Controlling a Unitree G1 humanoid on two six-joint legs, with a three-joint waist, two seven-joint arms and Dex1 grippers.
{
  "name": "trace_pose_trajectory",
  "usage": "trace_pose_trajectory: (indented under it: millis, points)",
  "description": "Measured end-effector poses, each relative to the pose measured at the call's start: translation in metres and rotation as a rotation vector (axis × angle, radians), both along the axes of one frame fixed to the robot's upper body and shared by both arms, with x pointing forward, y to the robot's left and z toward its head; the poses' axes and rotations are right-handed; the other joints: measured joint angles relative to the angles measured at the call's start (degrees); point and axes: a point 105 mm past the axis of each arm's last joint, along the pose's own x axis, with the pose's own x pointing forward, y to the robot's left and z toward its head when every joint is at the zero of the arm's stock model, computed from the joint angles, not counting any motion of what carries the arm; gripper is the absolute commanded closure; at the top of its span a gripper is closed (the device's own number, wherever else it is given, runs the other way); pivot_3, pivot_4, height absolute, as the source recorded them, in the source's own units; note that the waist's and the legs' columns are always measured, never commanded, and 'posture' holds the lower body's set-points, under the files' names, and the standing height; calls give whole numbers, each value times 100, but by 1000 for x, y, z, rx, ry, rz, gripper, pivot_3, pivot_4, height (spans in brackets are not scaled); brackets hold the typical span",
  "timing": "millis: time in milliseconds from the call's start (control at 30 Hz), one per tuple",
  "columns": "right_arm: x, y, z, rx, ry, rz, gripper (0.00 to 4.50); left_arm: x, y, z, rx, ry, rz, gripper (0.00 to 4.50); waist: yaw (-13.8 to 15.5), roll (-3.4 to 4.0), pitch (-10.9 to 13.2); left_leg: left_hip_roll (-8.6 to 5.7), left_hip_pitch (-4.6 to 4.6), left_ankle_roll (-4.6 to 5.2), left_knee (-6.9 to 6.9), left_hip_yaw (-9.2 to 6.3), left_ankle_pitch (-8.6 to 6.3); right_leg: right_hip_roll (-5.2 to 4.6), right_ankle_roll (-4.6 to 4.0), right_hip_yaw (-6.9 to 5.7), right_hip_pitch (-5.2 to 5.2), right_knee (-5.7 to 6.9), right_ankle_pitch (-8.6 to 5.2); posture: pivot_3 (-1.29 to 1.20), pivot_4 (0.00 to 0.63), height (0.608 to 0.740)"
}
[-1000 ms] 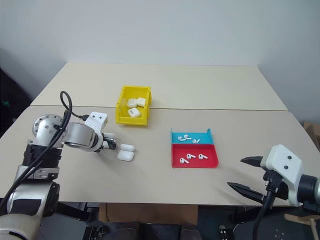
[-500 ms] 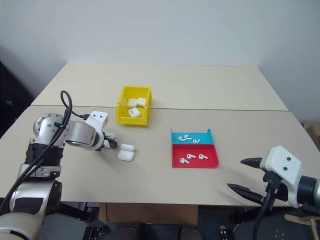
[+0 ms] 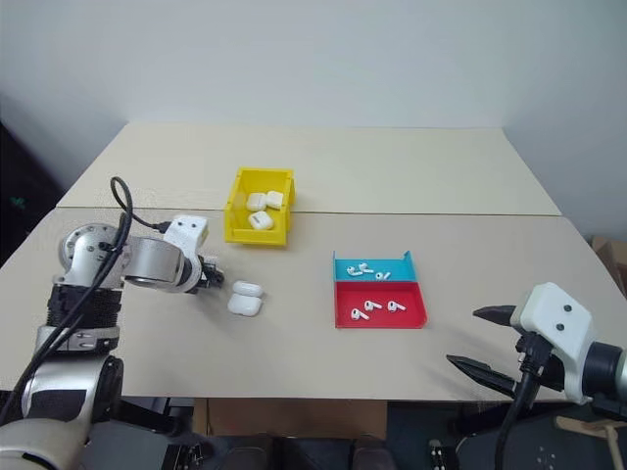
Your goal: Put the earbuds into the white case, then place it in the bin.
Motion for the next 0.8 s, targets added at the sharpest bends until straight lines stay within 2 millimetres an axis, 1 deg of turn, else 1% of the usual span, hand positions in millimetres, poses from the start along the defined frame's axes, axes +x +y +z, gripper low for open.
trace_pose_trajectory:
  millis: [33,133,233,267,333,400,433,533,600,633,667,733,800]
  points:
    - [1,0,1,1,-3,-2,0,1,2,5,-23,-17,10,1738,0,0,0,0,0,0,0,0,0,0,0,0,0,0,0,0,150,740]
    - [2,-1,2,2,-11,-6,0,1,10,29,-98,-125,28,1738,0,-2,1,0,0,0,-1,-1,0,0,0,0,0,0,0,0,150,740]
    - [5,-1,7,2,-35,0,0,-10,13,55,-99,-267,-62,1738,-35,-3,1,2,2,-18,-3,1,-3,0,1,3,0,-2,0,0,150,740]
    - [7,-1,8,3,-43,0,0,-17,12,63,-101,-321,-110,1738,-49,-3,1,2,2,-20,-5,3,-4,0,1,5,-2,-3,0,0,150,740]
    - [9,-4,10,2,-51,-5,0,-31,4,72,-139,-403,-237,1738,-57,-3,1,3,3,-26,-8,3,-1,0,0,4,-2,-4,0,0,150,740]
    - [13,-4,13,-5,-69,5,0,-44,-13,80,-203,-496,-396,1738,-43,-3,1,4,4,-41,-8,5,7,1,-2,2,0,-4,1,0,150,740]
    - [13,-4,14,-9,-75,10,0,-46,-17,81,-219,-513,-435,1738,-28,-2,1,4,5,-43,-8,5,9,1,-3,2,2,-4,2,0,150,740]
    - [19,-1,21,-29,-105,41,0,-52,-30,89,-259,-689,-562,1738,-1,0,0,7,9,-43,-8,9,10,4,-10,2,6,-12,6,0,150,740]
    - [22,1,27,-53,-122,68,0,-54,-35,92,-299,-835,-640,1738,10,8,-5,7,6,-42,-8,13,10,3,-14,4,5,-19,7,0,150,740]
    - [23,3,31,-76,-136,94,0,-59,-44,92,-343,-933,-718,1738,17,9,-6,12,-1,-39,-8,13,8,6,-15,2,5,-26,8,0,150,740]
    - [24,7,35,-97,-150,125,0,-63,-50,89,-362,-980,-790,1738,17,8,-5,15,-6,-35,-8,14,6,9,-16,2,3,-31,9,0,150,740]
    - [29,17,43,-120,-186,185,0,-67,-60,76,-344,-980,-920,1738,15,7,-5,16,-10,-28,-8,14,3,9,-15,2,1,-34,9,0,150,740]
    - [33,23,46,-123,-208,216,0,-72,-68,70,-357,-1031,-977,1738,13,8,-5,17,-11,-21,-6,16,-1,8,-13,3,0,-38,10,0,150,740]
